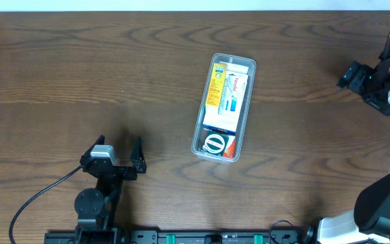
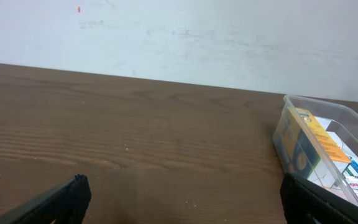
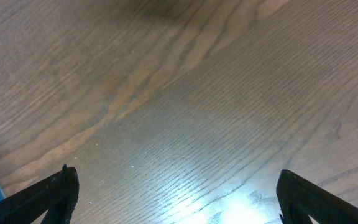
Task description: Pack container
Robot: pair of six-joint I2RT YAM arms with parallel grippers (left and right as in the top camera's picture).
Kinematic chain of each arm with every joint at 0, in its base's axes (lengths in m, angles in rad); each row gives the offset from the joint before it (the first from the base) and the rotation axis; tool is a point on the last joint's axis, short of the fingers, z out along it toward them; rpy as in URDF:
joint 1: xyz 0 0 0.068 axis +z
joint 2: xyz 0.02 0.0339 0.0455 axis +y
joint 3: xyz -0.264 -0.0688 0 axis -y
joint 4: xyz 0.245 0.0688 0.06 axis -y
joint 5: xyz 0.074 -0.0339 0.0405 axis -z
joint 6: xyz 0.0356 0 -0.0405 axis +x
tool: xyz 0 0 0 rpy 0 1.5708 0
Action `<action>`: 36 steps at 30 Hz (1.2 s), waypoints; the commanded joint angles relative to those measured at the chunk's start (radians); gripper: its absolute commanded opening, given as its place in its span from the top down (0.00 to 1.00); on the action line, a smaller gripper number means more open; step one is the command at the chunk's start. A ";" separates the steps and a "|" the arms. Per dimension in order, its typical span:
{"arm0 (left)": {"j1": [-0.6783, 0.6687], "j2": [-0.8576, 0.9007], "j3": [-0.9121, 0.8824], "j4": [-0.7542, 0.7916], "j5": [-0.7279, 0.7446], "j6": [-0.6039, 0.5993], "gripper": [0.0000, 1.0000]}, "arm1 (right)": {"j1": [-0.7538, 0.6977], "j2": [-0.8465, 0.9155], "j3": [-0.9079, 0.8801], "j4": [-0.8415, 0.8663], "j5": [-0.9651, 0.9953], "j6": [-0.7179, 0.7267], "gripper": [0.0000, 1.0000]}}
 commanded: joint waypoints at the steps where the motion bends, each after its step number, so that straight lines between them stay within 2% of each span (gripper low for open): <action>1: 0.004 -0.007 -0.013 -0.040 0.011 0.010 0.02 | -0.001 0.000 0.004 0.000 0.006 0.007 0.01; 16: 0.004 -0.007 -0.013 -0.040 0.011 0.010 0.02 | 0.014 -0.001 0.003 -0.001 0.007 0.007 0.01; 19: 0.004 -0.007 -0.013 -0.040 0.011 0.010 0.02 | 0.042 -0.042 0.003 -0.018 0.009 -0.046 0.01; 28: 0.004 -0.007 -0.013 -0.040 0.011 0.010 0.02 | 0.259 -0.366 -0.003 -0.037 0.105 -0.057 0.01; 32: 0.004 -0.007 -0.013 -0.040 0.011 0.010 0.02 | 0.346 -0.553 -0.068 0.087 0.130 -0.074 0.01; 36: 0.004 -0.007 -0.013 -0.040 0.011 0.010 0.02 | 0.372 -0.752 -0.240 0.311 0.100 -0.130 0.01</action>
